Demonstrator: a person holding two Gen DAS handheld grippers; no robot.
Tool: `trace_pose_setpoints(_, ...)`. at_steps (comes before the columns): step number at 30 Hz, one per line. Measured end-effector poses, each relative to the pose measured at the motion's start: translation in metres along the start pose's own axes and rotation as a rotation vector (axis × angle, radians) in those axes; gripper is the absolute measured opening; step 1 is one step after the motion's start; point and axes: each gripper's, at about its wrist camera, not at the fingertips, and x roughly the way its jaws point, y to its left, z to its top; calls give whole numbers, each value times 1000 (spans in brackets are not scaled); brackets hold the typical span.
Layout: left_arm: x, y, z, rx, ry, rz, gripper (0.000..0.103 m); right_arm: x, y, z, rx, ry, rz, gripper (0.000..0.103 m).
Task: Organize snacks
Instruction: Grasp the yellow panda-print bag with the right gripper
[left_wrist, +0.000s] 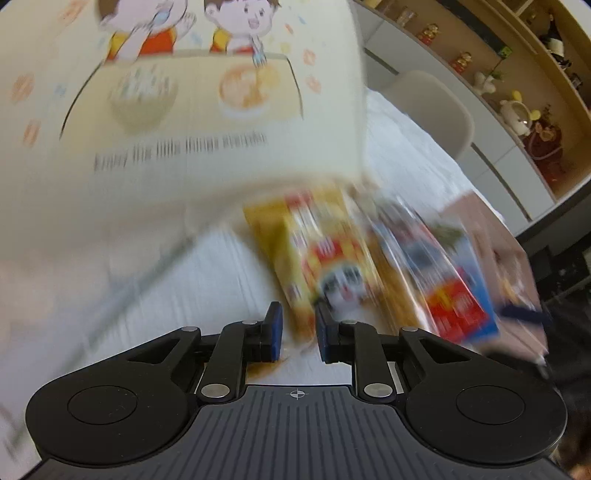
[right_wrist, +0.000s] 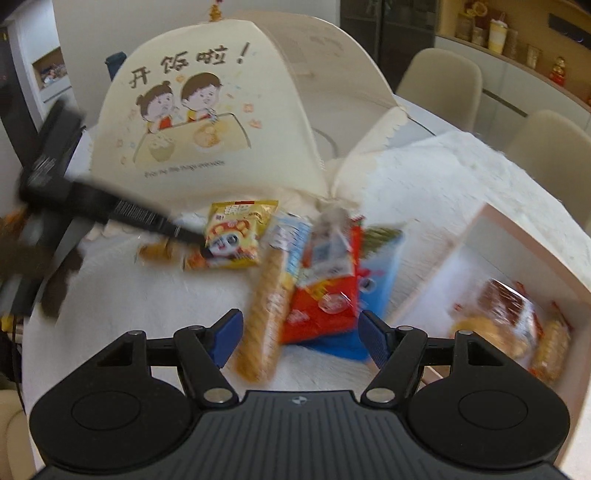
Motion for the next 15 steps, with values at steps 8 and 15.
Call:
trace_pose_setpoints(8,-34,-1,-61,-75,-9,-86,22,74,42,53,-30,-37,61,78)
trace_pose_setpoints(15,-73,29,-63,-208,-171,22,23,150,77,65,-95,92,8,78)
